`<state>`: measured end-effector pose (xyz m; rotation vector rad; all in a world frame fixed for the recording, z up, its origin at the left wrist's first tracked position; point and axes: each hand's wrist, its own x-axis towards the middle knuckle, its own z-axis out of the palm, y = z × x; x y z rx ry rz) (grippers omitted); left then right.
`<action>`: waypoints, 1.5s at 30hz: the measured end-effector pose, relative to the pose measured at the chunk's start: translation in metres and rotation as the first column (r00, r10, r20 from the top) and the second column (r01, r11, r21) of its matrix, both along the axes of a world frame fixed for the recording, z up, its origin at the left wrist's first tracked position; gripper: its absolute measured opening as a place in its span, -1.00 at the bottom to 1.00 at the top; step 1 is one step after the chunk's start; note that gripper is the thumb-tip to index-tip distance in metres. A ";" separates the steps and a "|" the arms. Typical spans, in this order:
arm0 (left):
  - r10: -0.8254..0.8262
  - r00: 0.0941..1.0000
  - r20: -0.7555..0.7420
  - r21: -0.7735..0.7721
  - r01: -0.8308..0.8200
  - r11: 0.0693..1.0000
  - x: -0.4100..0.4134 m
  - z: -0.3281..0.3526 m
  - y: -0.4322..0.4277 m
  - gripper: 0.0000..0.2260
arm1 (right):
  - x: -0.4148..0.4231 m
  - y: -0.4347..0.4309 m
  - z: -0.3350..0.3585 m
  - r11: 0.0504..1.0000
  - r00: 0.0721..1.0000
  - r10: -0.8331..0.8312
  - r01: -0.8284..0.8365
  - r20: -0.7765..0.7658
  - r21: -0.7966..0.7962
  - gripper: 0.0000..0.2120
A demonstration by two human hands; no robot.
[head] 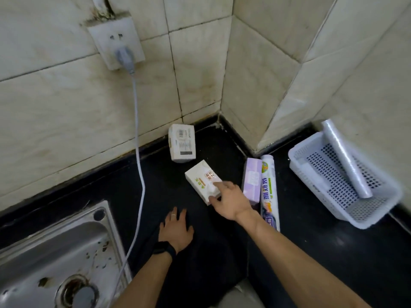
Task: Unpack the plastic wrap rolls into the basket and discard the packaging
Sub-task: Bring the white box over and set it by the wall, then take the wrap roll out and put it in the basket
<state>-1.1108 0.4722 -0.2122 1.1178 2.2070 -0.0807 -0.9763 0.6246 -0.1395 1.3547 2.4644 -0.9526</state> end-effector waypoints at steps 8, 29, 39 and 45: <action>-0.162 0.982 -0.094 0.528 0.187 0.828 0.039 0.042 0.050 -0.52 | 0.112 -0.064 -0.004 0.763 0.696 -0.640 0.624 -0.326 -0.166 -0.69; -0.490 0.869 -0.069 0.104 0.494 0.863 0.141 0.035 0.124 -0.32 | 0.197 -0.038 -0.061 0.501 0.564 -0.822 0.647 -0.082 -0.574 -0.63; 0.147 0.694 0.705 0.088 -0.290 0.953 0.201 0.111 0.154 -0.28 | 0.321 -0.112 -0.008 0.318 0.414 -0.899 0.396 -0.142 -0.861 -0.46; 0.263 0.358 0.896 -0.167 -0.276 0.947 0.267 0.104 0.114 -0.56 | 0.361 -0.136 0.024 0.398 0.480 -0.859 0.407 -0.178 -0.822 -0.77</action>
